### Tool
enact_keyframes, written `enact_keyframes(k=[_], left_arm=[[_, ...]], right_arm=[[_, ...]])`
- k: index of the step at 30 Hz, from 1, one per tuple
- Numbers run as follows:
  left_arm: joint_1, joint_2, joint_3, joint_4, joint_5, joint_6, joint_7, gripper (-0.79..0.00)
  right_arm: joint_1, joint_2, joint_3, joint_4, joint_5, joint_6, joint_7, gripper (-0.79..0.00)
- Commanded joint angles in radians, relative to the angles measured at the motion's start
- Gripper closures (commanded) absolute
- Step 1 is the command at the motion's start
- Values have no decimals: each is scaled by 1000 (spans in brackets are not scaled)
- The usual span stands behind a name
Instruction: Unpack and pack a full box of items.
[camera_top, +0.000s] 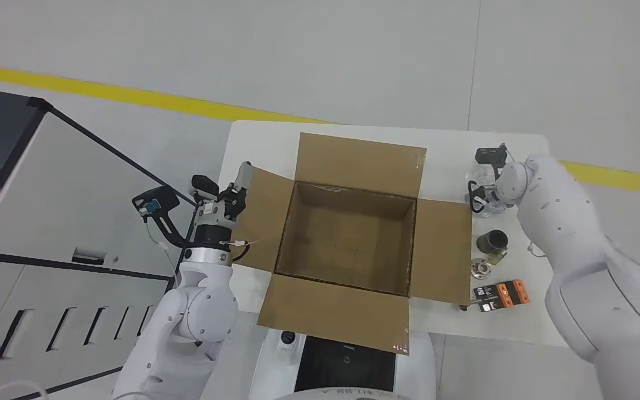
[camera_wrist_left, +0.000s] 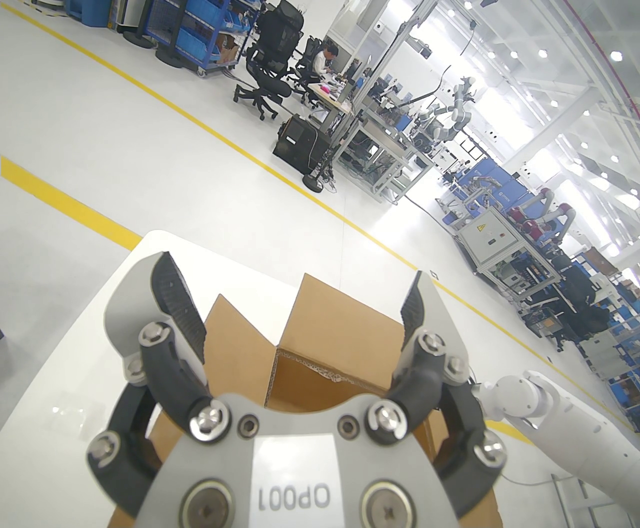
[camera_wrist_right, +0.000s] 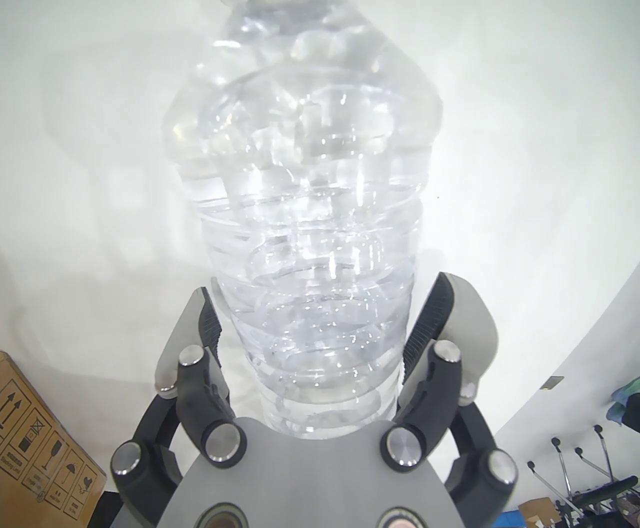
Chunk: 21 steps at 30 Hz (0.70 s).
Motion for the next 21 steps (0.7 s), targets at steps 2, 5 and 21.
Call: enact_keyframes(k=[2,5,21], left_arm=[[0,0,0,0,0,0,0,-785],[0,0,0,0,0,0,0,-785],[0,0,0,0,0,0,0,-785]], right_arm=[[4,-8,-1,15,-5,2,-10,0],[8,-14,-1,26,-10,1,-17,0],[41,-17,57,85,72,-99,-58,0]])
